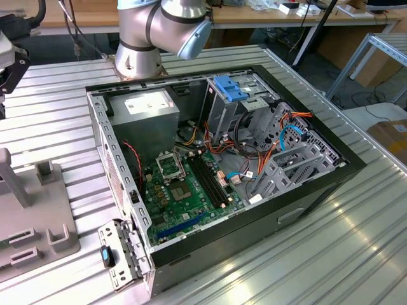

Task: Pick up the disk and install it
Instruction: 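Reach for the disk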

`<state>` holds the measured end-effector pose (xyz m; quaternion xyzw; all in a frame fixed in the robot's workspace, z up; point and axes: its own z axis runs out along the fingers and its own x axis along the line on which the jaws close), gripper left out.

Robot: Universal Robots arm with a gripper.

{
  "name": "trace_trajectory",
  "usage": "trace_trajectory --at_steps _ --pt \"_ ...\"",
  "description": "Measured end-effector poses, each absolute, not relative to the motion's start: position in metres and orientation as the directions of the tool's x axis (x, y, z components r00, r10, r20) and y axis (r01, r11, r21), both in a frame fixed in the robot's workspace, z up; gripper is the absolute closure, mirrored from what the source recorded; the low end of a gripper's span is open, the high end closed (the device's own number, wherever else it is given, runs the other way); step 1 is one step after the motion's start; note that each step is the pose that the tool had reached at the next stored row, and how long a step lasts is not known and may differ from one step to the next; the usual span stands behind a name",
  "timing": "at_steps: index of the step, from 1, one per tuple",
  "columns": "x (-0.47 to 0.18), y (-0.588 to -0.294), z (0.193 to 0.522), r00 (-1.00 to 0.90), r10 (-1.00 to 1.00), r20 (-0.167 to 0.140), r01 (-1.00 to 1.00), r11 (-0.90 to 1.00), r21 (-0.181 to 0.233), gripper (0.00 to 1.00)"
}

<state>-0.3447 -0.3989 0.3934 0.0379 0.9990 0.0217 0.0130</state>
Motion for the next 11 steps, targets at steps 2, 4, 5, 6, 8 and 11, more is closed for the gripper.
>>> trace_trajectory --at_steps 2,4,5,6,8,11 --pt "-0.3519 -0.399 0.3933 -0.997 0.076 -0.025 0.075 0.996 0.044 0.89" --pt "-0.3547 -0.399 0.3933 -0.997 0.076 -0.024 0.075 0.996 0.044 0.89" --pt "-0.3548 -0.3989 0.3933 -0.997 0.076 -0.024 0.075 0.996 0.044 0.89" --pt "-0.3549 -0.3989 0.3933 -0.997 0.076 -0.024 0.075 0.996 0.044 0.89" --pt "-0.3549 -0.3989 0.3933 -0.997 0.076 -0.024 0.075 0.996 0.044 0.89" --pt "-0.355 -0.399 0.3933 -0.997 0.076 -0.024 0.075 0.996 0.044 0.89"
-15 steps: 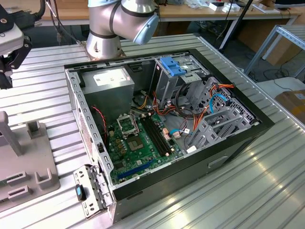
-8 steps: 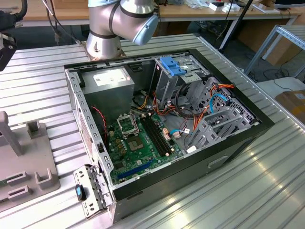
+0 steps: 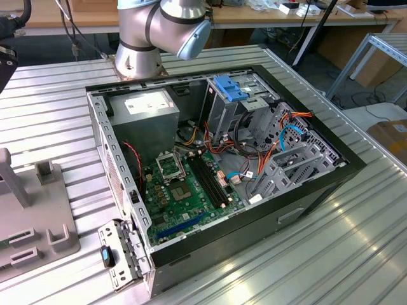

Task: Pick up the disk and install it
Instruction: 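Reach for the disk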

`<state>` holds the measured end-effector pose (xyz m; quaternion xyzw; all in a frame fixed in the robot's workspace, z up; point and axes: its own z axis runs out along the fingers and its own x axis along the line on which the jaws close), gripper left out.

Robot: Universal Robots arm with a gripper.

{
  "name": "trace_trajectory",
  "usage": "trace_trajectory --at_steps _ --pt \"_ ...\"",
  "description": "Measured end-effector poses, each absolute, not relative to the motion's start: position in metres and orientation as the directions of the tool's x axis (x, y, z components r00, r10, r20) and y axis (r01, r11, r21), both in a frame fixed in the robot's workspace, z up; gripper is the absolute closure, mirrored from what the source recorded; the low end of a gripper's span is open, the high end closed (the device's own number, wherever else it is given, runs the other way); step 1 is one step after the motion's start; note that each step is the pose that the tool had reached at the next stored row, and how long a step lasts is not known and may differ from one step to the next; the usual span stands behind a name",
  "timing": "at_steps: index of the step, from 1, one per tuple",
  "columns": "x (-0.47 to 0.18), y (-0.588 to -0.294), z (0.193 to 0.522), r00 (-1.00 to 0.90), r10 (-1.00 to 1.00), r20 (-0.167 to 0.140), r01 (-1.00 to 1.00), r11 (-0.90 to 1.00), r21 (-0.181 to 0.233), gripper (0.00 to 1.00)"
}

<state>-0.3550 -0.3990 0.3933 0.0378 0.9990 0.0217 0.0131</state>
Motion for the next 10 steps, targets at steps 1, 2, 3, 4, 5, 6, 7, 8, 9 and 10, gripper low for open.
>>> trace_trajectory --at_steps 1,2,3,4,5,6,7,8,9,10 --pt "-0.355 -0.399 0.393 -0.997 0.076 -0.024 0.075 0.996 0.044 0.89" --pt "-0.355 -0.399 0.393 -0.997 0.076 -0.024 0.075 0.996 0.044 0.89" --pt "-0.355 -0.399 0.393 -0.997 0.076 -0.024 0.075 0.996 0.044 0.89" --pt "-0.355 -0.398 0.393 -0.997 0.076 -0.025 0.075 0.996 0.044 0.89" --pt "-0.356 -0.398 0.393 -0.997 0.076 -0.024 0.075 0.996 0.044 0.89" --pt "-0.356 -0.397 0.393 -0.997 0.076 -0.024 0.075 0.996 0.044 0.89" --pt "-0.356 -0.395 0.393 -0.997 0.076 -0.024 0.075 0.996 0.044 0.89" --pt "-0.357 -0.392 0.393 -0.997 0.076 -0.024 0.075 0.996 0.044 0.89" --pt "-0.357 -0.39 0.393 -0.997 0.076 -0.025 0.075 0.996 0.044 0.89" --pt "-0.358 -0.389 0.393 -0.997 0.076 -0.025 0.075 0.996 0.044 0.89"
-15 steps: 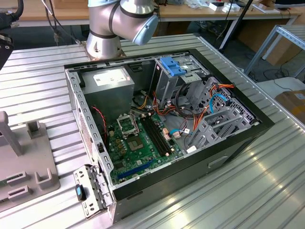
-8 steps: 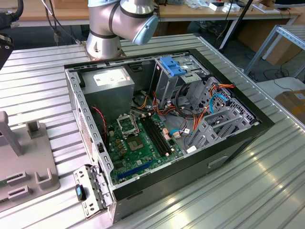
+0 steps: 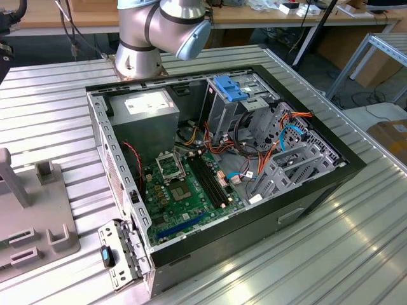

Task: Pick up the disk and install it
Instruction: 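Reach for the disk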

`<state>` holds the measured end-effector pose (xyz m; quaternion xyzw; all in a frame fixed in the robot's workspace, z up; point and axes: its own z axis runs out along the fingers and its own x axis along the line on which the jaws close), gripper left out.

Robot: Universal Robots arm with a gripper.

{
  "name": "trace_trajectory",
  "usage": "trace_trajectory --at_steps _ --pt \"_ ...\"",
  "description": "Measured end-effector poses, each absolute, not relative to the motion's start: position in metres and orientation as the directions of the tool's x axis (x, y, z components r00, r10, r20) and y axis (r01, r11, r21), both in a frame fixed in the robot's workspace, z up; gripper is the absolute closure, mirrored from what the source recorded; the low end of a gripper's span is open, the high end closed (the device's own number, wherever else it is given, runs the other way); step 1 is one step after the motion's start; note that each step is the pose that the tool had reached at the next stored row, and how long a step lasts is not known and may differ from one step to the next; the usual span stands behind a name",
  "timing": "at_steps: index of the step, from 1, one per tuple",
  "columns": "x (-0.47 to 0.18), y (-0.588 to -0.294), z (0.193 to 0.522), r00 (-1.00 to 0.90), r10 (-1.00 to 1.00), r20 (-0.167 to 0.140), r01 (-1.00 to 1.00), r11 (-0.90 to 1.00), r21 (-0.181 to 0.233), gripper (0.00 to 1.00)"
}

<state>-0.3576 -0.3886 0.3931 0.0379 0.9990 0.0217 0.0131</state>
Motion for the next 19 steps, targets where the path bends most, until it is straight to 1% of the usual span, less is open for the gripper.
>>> trace_trajectory --at_steps 6,19 --pt "-0.36 -0.372 0.393 -0.997 0.076 -0.025 0.075 0.996 0.044 0.89" --pt "-0.385 -0.372 0.392 -0.997 0.076 -0.025 0.075 0.996 0.044 0.89"
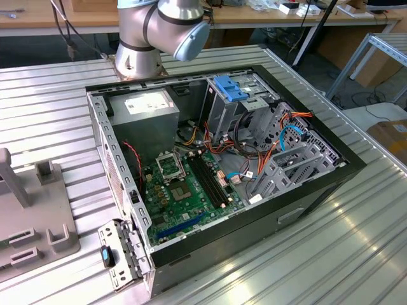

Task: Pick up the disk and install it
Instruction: 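Reach for the disk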

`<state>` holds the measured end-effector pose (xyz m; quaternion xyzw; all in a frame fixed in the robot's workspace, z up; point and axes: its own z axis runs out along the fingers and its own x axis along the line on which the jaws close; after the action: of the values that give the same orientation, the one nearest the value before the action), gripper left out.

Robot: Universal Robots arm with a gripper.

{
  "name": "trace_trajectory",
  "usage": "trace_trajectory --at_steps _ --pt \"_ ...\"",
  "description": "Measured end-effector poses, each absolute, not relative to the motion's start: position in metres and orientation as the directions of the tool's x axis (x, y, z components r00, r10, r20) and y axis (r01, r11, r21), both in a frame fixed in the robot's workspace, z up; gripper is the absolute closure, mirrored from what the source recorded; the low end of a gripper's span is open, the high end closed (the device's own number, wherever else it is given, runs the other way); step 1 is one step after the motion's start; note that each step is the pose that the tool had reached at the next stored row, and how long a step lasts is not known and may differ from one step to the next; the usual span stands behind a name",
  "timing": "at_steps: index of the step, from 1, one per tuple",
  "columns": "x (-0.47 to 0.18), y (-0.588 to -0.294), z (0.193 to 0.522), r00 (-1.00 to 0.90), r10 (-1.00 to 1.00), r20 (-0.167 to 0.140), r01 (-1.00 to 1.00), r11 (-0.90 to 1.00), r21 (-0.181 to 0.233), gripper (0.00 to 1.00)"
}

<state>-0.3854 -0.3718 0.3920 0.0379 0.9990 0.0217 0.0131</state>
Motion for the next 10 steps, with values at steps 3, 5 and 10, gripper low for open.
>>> trace_trajectory --at_steps 3,5,10 --pt "-0.395 -0.372 0.392 -0.997 0.076 -0.024 0.075 0.996 0.044 0.89" --pt "-0.402 -0.372 0.392 -0.997 0.076 -0.024 0.075 0.996 0.044 0.89" --pt "-0.411 -0.372 0.392 -0.997 0.076 -0.025 0.075 0.996 0.044 0.89"
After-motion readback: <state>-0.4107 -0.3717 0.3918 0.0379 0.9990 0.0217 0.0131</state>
